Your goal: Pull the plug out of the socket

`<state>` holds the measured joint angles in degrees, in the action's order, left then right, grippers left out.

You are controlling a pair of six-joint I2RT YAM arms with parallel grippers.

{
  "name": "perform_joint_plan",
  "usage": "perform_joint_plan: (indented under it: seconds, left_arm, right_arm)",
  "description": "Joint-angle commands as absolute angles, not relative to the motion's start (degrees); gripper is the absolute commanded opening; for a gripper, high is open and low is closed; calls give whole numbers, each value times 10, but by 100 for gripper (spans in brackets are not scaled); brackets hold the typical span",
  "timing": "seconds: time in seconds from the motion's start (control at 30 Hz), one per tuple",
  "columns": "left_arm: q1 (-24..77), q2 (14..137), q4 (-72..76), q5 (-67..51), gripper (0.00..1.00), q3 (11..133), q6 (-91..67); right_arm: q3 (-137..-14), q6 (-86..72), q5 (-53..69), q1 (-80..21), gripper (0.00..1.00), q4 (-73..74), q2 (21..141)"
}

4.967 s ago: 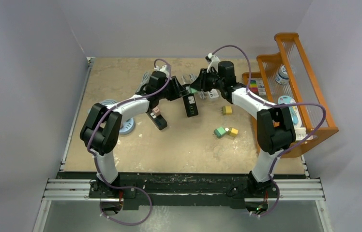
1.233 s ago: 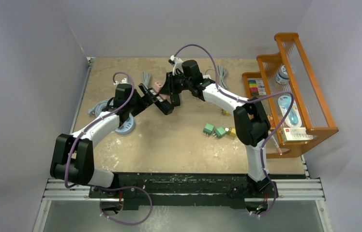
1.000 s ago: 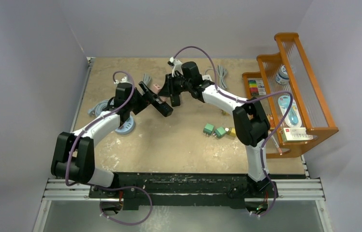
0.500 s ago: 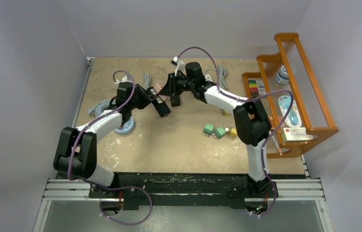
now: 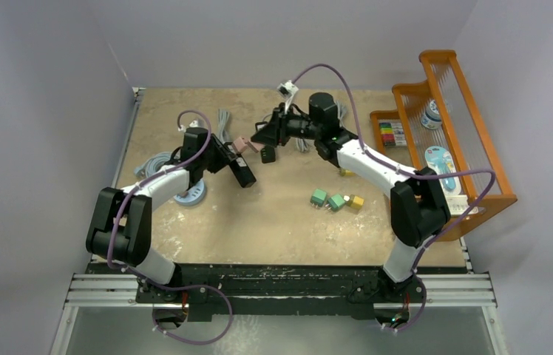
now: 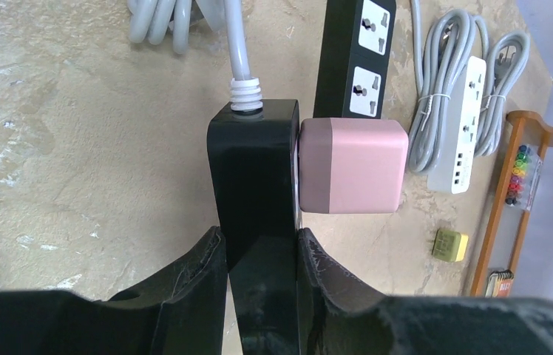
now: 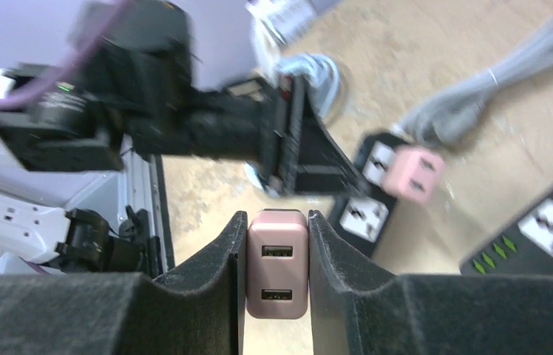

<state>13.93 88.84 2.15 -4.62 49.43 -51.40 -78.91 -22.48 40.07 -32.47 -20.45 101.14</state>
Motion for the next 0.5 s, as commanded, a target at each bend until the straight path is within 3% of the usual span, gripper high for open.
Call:
perform_joint_plan:
  seconds: [0.0,0.33,0.4,0.47]
  left_arm:
    - [134,872,54,-40,0,532,-497]
    - [133,858,14,-41,0,560,-453]
    - [133,857,8,-45,0,563,-447]
    - [133,855,1,-51,0,567,-440]
  right_arm:
    - [-714,-258,444,-290,0,-233,1019]
    - [-620,-205,400,-280,1,-183,1068]
    - [-610,-206,397,-280,9,-196,1078]
    - [-609,-204,386,-280,26,-199,1087]
